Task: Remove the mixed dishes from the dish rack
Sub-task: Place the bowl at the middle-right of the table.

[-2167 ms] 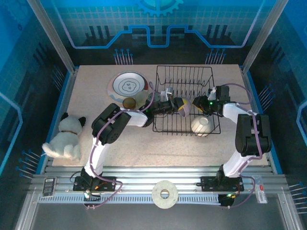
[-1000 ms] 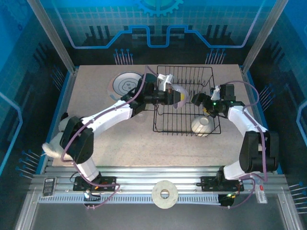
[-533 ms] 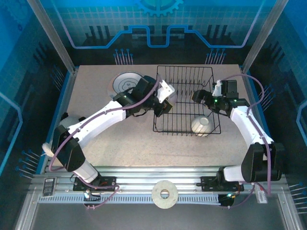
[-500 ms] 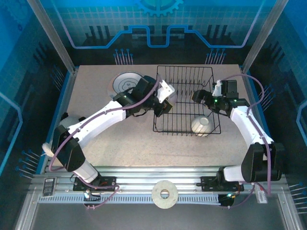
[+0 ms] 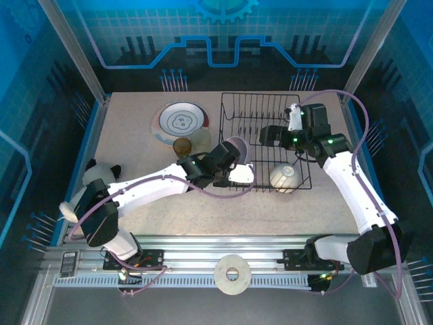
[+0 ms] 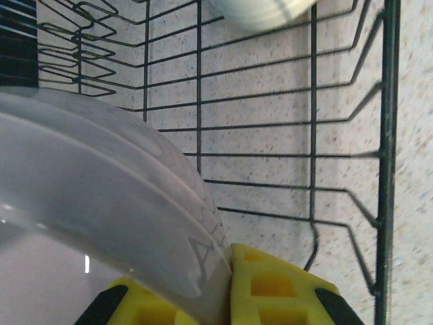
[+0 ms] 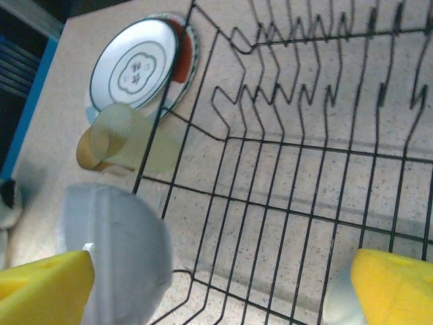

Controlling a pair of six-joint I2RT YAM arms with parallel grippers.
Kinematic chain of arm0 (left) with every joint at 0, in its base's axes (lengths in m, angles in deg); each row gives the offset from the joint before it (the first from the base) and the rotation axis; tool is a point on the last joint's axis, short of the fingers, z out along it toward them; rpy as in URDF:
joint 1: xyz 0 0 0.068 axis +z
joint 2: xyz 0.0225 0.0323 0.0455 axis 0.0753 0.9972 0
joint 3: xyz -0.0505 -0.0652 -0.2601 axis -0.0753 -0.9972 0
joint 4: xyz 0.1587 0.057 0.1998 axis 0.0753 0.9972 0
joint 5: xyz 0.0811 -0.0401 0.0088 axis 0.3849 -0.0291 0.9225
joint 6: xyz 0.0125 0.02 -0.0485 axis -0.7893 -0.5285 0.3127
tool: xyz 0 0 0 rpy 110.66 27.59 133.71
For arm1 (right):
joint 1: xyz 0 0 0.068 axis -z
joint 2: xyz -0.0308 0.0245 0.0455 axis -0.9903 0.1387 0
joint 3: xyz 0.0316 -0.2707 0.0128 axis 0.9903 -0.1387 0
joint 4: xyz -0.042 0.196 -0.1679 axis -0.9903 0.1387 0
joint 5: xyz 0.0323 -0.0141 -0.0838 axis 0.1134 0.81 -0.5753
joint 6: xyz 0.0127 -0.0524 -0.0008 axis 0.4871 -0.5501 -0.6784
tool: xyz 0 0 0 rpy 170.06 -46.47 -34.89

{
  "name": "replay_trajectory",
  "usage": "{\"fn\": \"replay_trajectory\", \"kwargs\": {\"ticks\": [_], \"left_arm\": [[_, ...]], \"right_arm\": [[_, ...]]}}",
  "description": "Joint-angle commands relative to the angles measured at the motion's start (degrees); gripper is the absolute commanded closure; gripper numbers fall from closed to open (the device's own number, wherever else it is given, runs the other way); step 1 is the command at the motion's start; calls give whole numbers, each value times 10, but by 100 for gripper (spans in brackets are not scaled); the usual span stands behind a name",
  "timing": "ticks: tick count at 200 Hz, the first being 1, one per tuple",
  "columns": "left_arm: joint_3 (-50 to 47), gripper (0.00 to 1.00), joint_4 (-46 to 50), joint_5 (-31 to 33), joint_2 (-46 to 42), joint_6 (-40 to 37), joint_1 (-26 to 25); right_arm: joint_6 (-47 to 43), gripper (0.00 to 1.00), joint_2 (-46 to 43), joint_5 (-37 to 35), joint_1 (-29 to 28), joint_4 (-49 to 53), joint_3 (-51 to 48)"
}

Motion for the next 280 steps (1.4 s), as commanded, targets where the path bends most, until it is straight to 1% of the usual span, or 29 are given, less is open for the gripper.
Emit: {"fn": "replay_trajectory", "kwargs": {"ticks": [1, 24, 40, 83, 117, 164, 229, 254, 280], "left_arm": [[-4, 100, -71, 76, -5, -80, -10], [-8, 100, -70, 77, -6, -82, -12], [-10, 100, -69, 81, -5, -87, -15], [-10, 100, -70, 85, -1, -85, -18], [-10, 100, -70, 93, 6, -86, -21], [-10, 100, -73, 100, 10, -87, -25], [-13, 100, -81, 108, 12, -90, -29], [-11, 100, -85, 115, 18, -93, -29], [-11, 100, -88, 118, 20, -93, -30]], "right_arm": [[-55, 3, 5, -53, -52, 60, 44], [-80, 5, 27, -92, -106, 84, 71], [-92, 7, 39, -113, -133, 93, 84], [-117, 18, 78, -180, -186, 133, 122], [-122, 28, 103, -235, -214, 152, 139], [-116, 38, 140, -286, -227, 174, 164], [-105, 54, 172, -314, -231, 191, 183], [-102, 62, 181, -325, -236, 196, 188], [-99, 66, 190, -328, -238, 198, 188]]}}
